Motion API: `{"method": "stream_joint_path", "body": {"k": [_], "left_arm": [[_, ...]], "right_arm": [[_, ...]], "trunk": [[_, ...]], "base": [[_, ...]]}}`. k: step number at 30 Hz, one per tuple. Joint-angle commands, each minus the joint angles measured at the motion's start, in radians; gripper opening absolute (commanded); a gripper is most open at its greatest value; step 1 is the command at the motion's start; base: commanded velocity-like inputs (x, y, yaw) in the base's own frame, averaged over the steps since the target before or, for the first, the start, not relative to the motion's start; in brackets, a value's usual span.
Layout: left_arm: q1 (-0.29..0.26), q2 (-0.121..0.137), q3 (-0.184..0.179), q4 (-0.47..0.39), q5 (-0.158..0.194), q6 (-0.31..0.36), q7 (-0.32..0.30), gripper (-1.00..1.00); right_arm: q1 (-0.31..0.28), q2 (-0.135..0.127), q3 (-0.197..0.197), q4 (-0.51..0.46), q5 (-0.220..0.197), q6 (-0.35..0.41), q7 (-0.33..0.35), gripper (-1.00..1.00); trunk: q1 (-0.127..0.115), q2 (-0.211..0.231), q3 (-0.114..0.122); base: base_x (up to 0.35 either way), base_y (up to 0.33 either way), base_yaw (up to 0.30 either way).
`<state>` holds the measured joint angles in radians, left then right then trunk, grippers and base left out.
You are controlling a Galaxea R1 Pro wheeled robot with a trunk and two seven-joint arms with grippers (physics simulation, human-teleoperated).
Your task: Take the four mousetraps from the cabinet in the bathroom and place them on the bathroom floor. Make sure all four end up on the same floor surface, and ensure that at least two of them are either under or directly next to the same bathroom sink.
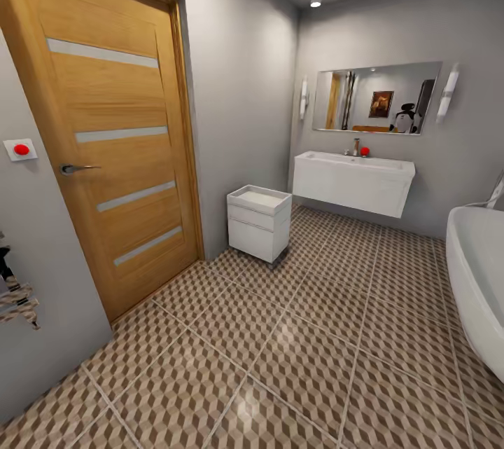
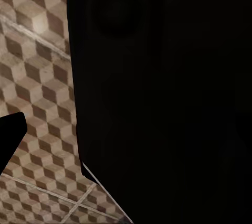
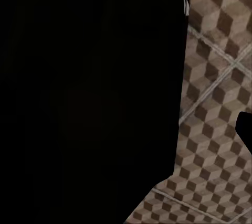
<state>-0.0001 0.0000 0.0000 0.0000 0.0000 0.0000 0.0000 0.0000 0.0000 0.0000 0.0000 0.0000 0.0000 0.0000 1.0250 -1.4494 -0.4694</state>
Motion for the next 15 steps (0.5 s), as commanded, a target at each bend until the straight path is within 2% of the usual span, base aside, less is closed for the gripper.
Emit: {"method": "stream_joint_path", "body": {"k": [1, 4, 7, 13, 15], "left_arm": [[0.000, 0.000, 0.000, 0.000, 0.000, 0.000, 0.000, 1.00], [0.003, -0.014, 0.006, -0.002, 0.002, -0.002, -0.005, 1.00], [0.003, -0.014, 0.007, -0.002, 0.001, -0.002, -0.005, 1.00], [0.003, -0.008, 0.008, -0.026, -0.001, -0.002, -0.005, 1.00], [0.003, -0.006, 0.008, -0.038, -0.001, -0.002, -0.005, 1.00]], "right_arm": [[0.000, 0.000, 0.000, 0.000, 0.000, 0.000, 0.000, 1.00], [0.005, 0.011, 0.004, -0.010, 0.010, -0.002, 0.001, 1.00], [0.005, 0.011, 0.004, -0.010, 0.011, -0.002, 0.000, 1.00], [-0.007, 0.040, 0.004, -0.040, 0.009, -0.015, -0.001, 1.00], [-0.008, 0.040, 0.004, -0.052, 0.009, -0.017, -0.001, 1.00]], "trunk": [[0.000, -0.001, -0.001], [0.000, -0.001, -0.001], [0.000, -0.001, -0.001], [0.000, -0.001, -0.001], [0.000, -0.001, -0.001]], "base": [[0.000, 0.000, 0.000], [0.000, 0.000, 0.000], [0.000, 0.000, 0.000], [0.000, 0.000, 0.000], [0.000, 0.000, 0.000]]}}
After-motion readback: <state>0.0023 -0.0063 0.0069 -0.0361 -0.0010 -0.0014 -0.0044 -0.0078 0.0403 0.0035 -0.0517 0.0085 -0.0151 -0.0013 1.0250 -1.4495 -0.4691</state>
